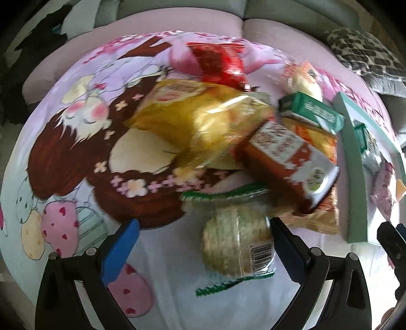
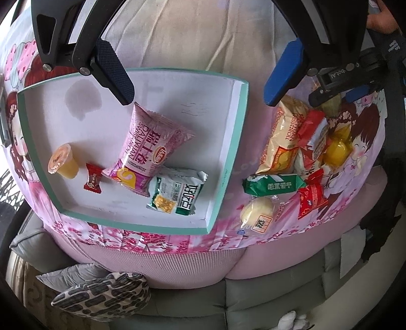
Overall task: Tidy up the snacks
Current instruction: 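Grasp the green-wrapped round biscuit with the left gripper while the right grasps the red milk biscuit pack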
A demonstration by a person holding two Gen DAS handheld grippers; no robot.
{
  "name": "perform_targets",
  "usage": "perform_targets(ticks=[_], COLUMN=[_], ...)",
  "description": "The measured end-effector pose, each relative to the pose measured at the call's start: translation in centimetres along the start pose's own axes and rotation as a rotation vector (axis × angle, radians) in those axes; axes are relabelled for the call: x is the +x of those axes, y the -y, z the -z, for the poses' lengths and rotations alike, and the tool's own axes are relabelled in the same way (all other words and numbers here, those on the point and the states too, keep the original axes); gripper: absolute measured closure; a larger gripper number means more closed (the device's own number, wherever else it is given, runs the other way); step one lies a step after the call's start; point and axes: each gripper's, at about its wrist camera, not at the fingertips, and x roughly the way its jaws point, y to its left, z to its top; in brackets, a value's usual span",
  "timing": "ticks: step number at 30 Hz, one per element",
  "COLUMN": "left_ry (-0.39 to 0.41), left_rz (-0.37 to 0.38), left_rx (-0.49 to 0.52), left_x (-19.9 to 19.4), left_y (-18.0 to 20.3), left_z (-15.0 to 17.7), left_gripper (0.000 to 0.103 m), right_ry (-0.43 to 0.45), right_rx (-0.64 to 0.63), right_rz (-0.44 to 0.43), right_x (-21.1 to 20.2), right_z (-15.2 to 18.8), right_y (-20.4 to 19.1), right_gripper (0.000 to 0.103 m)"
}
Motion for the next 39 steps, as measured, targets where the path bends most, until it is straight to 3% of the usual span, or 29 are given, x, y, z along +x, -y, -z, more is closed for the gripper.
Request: perform_targets(ticks=[5,8,17,22,39], left_ry=[0.002,0.01,0.032,0.041,0.068], left_rz=[-0.007,-0.003,0.01,0.031,0.082], left_rx=[-0.012,-0.02,-0.021,-0.034,-0.067], left_x=[-0.1,-0.3,-1.3,-1.9,-1.8], left_y=[-0.4,-0.6,-2.5,-5.8,-9.5], left_z=[0.2,0.3,0.5,-0.1,0.4], left_gripper=[0.003,0.008,0.036,0.049,0.051], right_ry=[0.012,0.011,0.009,0.014,0.066], right_rx=[-0.037,-0.059,-0.093,-0.116,-0.229], right_rz=[-0.021,-0.027,-0.017,-0.019,-0.088], right_x=[-0.1,0.0,0.4,0.5,-0.3], right_z=[0.0,-0.1,-0.4,-0.6,-1.9], right_y=[-1.2,-2.0,-3.2,-4.1,-8.1], right_gripper=[0.0,0.0,0.0,0.0,0.0])
